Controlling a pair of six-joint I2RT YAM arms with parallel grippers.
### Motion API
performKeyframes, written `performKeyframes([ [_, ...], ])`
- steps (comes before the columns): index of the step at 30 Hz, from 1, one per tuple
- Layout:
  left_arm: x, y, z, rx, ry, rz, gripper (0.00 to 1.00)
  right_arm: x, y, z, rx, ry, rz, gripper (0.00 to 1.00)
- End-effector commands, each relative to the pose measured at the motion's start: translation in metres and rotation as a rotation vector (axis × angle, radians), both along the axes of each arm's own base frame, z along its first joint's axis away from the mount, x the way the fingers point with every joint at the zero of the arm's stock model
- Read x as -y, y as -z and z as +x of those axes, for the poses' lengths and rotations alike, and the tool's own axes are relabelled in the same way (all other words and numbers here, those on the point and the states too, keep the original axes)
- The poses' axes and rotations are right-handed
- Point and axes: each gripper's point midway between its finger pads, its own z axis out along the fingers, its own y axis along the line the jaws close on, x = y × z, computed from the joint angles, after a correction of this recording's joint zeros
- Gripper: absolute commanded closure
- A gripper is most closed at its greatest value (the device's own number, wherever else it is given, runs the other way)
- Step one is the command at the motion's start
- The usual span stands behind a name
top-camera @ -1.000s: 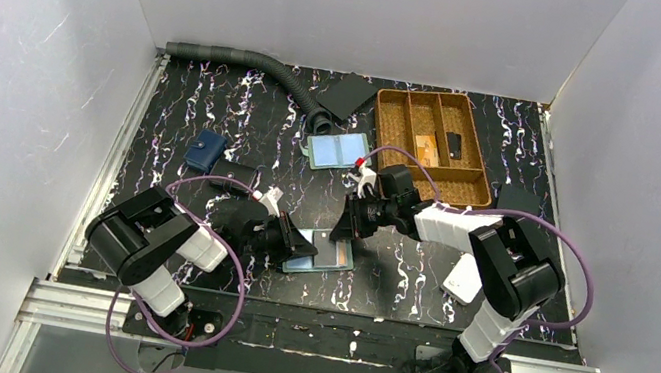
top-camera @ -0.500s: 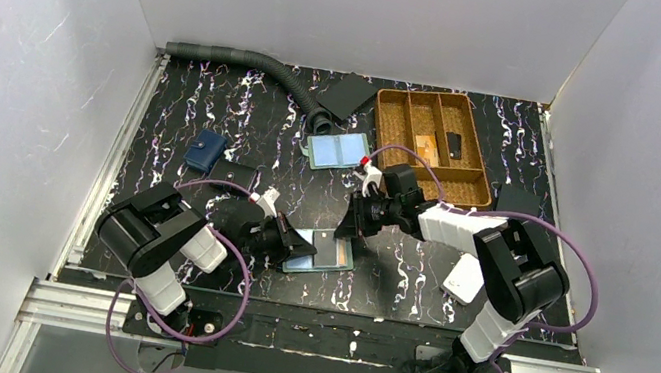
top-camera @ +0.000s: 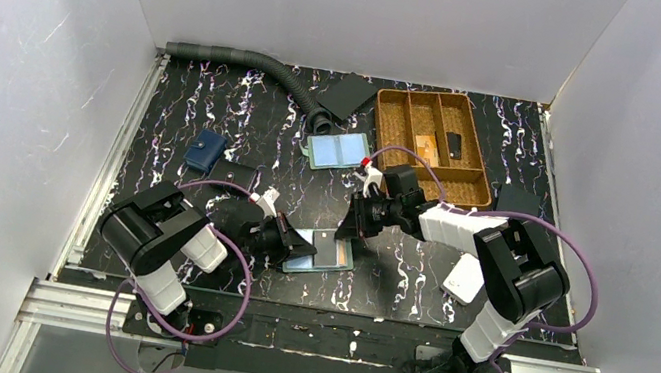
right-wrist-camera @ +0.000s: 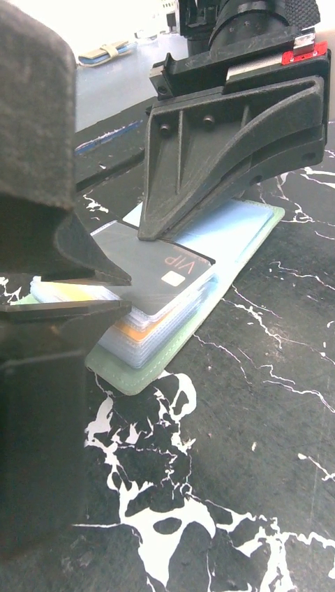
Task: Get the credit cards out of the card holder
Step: Remove the credit card from the card holder.
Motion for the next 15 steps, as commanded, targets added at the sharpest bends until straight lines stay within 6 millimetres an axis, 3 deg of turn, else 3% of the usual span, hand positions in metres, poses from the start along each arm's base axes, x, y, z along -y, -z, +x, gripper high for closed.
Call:
performKeyframes([
  [1,-0.005,0.009,-0.002,-0.011,-0.004,0.027,0.97,-0.002,-0.008,0.001,0.033,-0.015,0.024,0.78],
  [8,-0.005,0.009,-0.001,-0.013,-0.007,0.021,0.99,0.002,-0.031,0.006,0.116,-0.02,0.079,0.78],
  [15,-0.004,0.008,0.0,-0.012,-0.01,0.01,0.99,-0.001,-0.022,-0.001,0.056,-0.042,0.094,0.78],
])
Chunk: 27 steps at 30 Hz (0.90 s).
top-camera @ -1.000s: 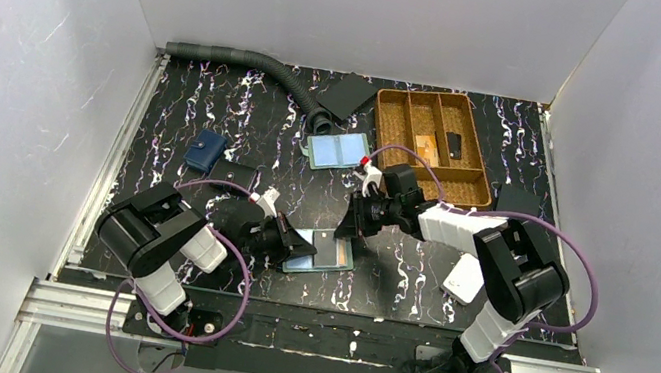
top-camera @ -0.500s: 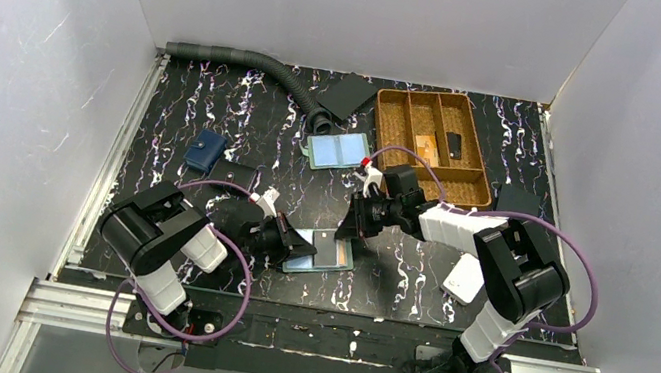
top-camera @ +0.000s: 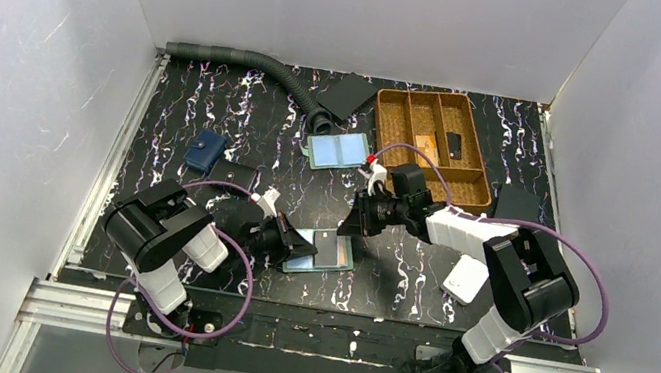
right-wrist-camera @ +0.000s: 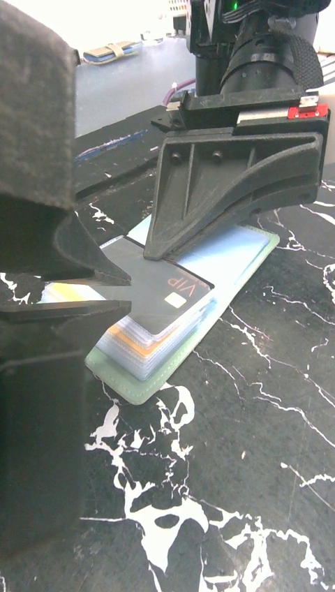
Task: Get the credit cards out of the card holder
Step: Remove the credit card from the card holder.
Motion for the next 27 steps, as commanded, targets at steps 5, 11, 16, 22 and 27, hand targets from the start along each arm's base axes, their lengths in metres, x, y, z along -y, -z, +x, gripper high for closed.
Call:
performKeyframes([
  [5,-0.006,0.008,0.0,-0.011,-0.015,0.023,0.99,-0.006,0.005,-0.003,-0.033,-0.027,0.032,0.78],
  [11,-0.006,0.008,-0.001,-0.012,-0.016,0.022,0.99,-0.005,0.012,-0.003,-0.039,-0.019,0.009,0.78],
  [16,-0.006,0.008,-0.001,-0.011,-0.015,0.019,0.98,-0.007,0.017,-0.006,-0.056,-0.029,-0.002,0.78],
  [22,-0.005,0.007,-0.001,-0.011,-0.015,0.015,0.95,-0.008,0.024,-0.008,-0.074,-0.033,-0.018,0.78],
  [27,-0.003,0.005,0.0,-0.008,-0.007,0.004,0.79,-0.009,0.033,-0.011,-0.099,-0.034,-0.039,0.78],
])
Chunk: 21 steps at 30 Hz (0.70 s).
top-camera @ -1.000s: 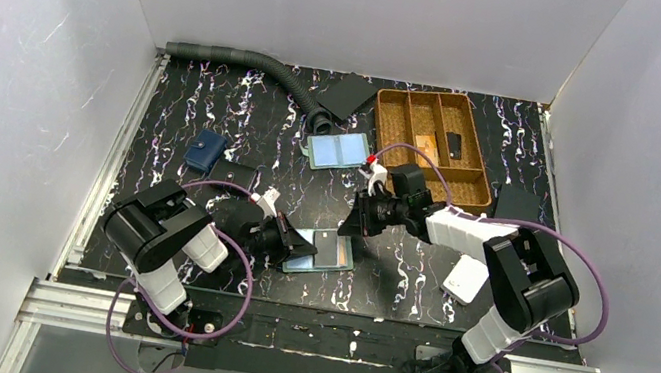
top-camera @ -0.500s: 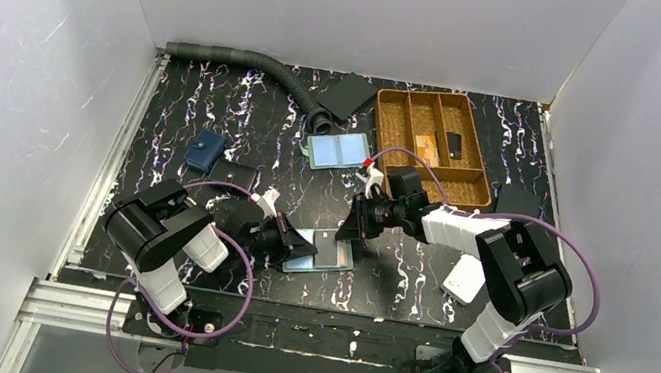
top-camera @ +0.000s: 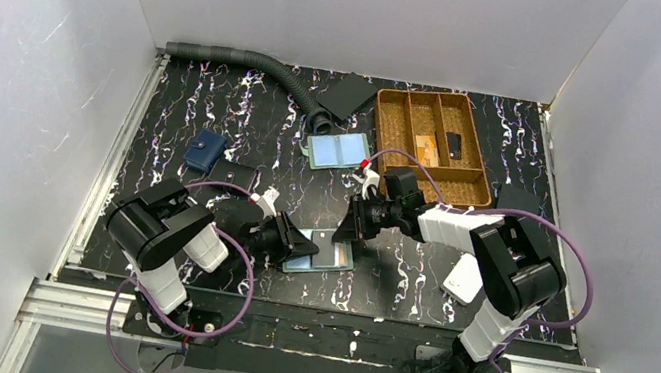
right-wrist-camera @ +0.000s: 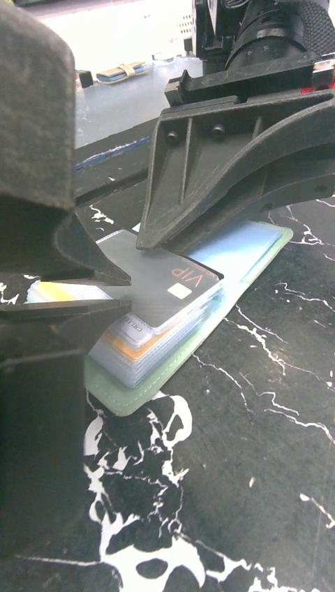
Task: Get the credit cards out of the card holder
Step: Remove the credit card from the card holder.
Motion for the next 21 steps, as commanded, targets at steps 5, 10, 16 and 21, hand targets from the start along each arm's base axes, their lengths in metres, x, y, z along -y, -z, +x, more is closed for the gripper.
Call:
performKeyframes([
  [5,-0.002,0.005,-0.001,-0.005,0.0,-0.002,0.76,-0.003,0.023,-0.007,-0.054,-0.014,-0.058,0.78],
  [10,-0.003,0.006,-0.001,-0.012,-0.016,-0.023,0.78,0.0,0.028,-0.004,-0.044,0.0,-0.088,0.79],
  [16,-0.005,0.004,0.002,-0.016,-0.04,-0.07,0.95,0.003,0.034,-0.002,-0.038,0.008,-0.125,0.79],
  [21,-0.012,0.007,0.001,-0.037,-0.059,-0.074,1.0,0.006,0.035,0.002,-0.017,0.015,-0.145,0.79],
])
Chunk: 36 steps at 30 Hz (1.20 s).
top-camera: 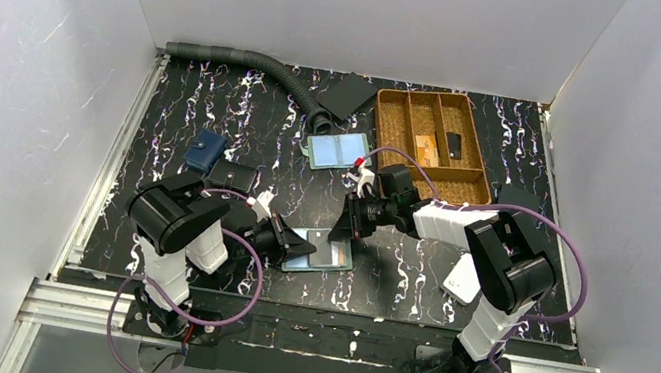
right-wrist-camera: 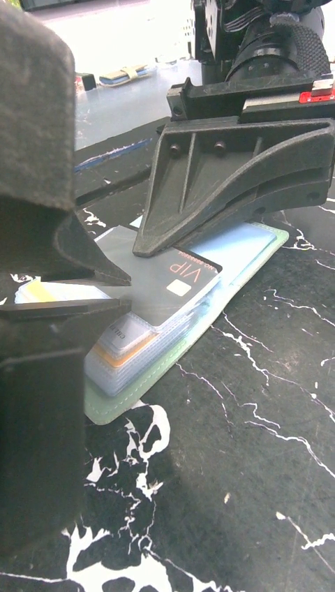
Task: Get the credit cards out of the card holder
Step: Remove the credit card from the card holder.
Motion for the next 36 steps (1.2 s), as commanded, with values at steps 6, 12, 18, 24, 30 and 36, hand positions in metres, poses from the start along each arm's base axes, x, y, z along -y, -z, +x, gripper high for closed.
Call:
performKeyframes([
  [6,-0.012,-0.007,-0.001,0.033,-0.011,-0.009,1.0,0.02,0.034,0.007,0.036,0.041,-0.178,0.79],
  [12,-0.009,-0.015,-0.005,0.05,0.036,-0.031,1.0,0.024,0.034,0.012,0.06,0.048,-0.2,0.78],
  [18,-0.006,-0.013,-0.009,0.036,0.069,-0.04,0.89,0.024,0.034,0.013,0.066,0.043,-0.2,0.78],
  [24,-0.006,-0.011,-0.012,0.021,0.079,-0.042,0.82,0.024,0.033,0.013,0.068,0.04,-0.197,0.78],
  [30,-0.008,-0.008,-0.013,0.012,0.069,-0.036,0.9,0.023,0.033,0.012,0.067,0.037,-0.193,0.78],
  [36,-0.01,-0.007,-0.013,0.007,0.062,-0.035,0.97,0.023,0.032,0.012,0.068,0.037,-0.193,0.78],
])
